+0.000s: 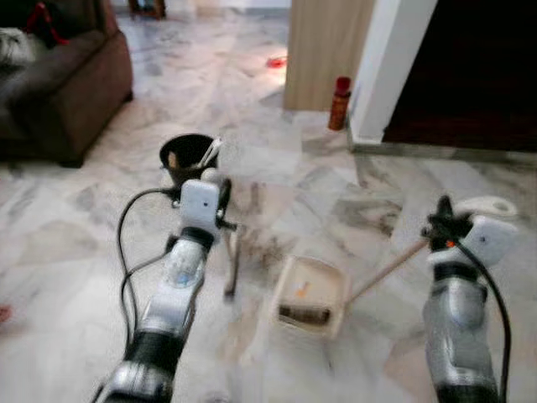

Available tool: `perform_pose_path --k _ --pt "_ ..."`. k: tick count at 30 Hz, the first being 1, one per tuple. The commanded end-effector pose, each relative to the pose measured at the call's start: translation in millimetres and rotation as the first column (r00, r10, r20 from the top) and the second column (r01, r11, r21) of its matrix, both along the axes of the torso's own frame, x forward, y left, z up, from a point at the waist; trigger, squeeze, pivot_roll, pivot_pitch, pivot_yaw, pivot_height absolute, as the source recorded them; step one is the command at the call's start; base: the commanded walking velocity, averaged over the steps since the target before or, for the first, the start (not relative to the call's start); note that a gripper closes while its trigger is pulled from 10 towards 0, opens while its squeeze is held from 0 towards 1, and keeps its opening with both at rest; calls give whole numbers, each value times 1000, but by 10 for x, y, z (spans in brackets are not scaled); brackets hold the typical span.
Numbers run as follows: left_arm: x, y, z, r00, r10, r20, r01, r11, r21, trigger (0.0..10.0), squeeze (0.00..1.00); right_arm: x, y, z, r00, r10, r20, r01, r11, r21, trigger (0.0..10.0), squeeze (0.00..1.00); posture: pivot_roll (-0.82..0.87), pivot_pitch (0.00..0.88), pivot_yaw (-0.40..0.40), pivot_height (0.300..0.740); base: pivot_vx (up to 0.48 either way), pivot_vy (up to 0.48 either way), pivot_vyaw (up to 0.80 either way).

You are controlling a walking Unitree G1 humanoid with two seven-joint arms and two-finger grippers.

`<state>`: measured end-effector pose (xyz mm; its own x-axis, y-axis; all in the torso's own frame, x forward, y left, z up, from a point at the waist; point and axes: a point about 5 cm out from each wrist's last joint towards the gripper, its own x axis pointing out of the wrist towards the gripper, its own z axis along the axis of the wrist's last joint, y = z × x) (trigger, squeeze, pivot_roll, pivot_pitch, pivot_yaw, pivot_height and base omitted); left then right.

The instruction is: Sweep floor

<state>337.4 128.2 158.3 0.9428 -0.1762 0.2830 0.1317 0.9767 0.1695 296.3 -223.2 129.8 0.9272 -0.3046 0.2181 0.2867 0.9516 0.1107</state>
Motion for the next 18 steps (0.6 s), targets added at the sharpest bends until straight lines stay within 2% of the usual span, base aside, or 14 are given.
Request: perform_pose_path --k 1,18 --pt "1 12 132 998 12 66 -13 1000 4 10000 0 17 6 157 997 6 81 -7 1000 15 10000 0 40 129 0 740 0 401 0" --pt "-11 10 134 998 19 67 -19 1000 1 10000 0 21 3 157 997 12 78 -13 1000 14 10000 0 41 136 -7 740 0 410 0"
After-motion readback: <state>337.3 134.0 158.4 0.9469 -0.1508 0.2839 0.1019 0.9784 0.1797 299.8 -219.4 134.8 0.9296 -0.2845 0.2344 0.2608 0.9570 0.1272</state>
